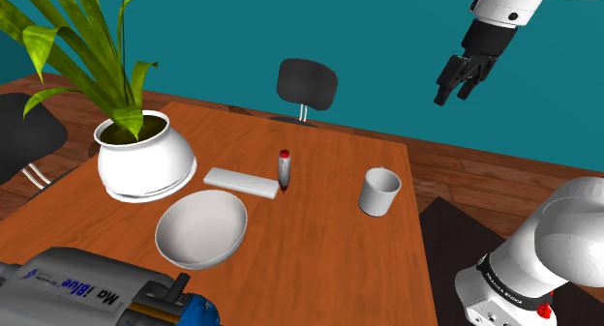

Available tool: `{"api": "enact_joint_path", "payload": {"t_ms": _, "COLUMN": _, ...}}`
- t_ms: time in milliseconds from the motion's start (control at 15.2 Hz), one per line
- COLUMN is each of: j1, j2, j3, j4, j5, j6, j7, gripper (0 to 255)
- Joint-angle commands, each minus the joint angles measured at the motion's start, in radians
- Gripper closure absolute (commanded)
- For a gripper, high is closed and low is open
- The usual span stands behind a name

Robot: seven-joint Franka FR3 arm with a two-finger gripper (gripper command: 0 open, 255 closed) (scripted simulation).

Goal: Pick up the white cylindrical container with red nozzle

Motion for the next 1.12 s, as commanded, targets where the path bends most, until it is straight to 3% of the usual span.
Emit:
{"api": "enact_joint_path", "payload": {"t_ms": 0, "j1": 0.000, "j2": 0.000, "j3": 0.000, "j4": 0.000, "j5": 0.000, "j6": 0.000, "j7": 0.000, "gripper": 0}}
{"api": "enact_joint_path", "payload": {"t_ms": 594, "j1": 0.062, "j2": 0.186, "j3": 0.168, "j4": 0.029, "j5": 0.090, "j6": 0.154, "j7": 0.179, "gripper": 0}}
{"api": "enact_joint_path", "payload": {"t_ms": 1056, "j1": 0.093, "j2": 0.383, "j3": 0.290, "j4": 0.121, "j5": 0.114, "j6": 0.259, "j7": 0.316, "gripper": 0}}
